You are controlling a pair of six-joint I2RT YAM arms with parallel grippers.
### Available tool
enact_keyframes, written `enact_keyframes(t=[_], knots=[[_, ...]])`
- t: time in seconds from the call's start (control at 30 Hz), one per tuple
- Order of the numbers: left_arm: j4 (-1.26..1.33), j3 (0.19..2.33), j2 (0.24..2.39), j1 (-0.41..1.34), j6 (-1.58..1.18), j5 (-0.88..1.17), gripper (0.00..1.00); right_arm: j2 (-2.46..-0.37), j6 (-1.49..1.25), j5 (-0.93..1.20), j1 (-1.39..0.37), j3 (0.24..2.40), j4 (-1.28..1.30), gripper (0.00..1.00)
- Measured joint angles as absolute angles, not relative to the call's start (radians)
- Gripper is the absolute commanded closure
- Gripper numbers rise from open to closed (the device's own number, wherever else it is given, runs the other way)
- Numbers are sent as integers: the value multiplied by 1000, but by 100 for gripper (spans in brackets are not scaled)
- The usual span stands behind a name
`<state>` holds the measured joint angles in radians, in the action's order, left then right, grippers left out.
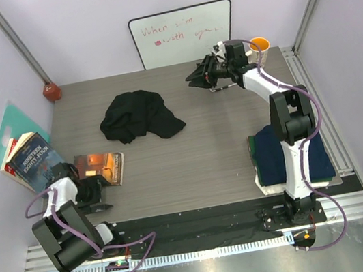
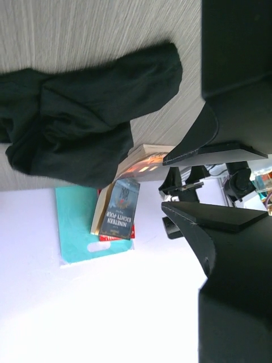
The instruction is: Fold and stack the t-shirts
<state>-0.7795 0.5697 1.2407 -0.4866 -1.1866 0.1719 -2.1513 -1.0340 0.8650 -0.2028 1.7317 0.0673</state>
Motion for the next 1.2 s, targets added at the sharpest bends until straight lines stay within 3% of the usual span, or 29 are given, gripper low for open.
enact_keyframes(t=[0.53,0.97,1.2], knots=[[-693,573,1203,-487,-1232,60,20,-2155,-1129,924,-239,1759,-85,63],[-488,607,1326,-482,-1284,125,21,-2156,-1158,929,-238,1759,-113,64],[-461,708,1443,-381,-1283,69,22,-2156,-1171,931,-238,1754,-135,64]])
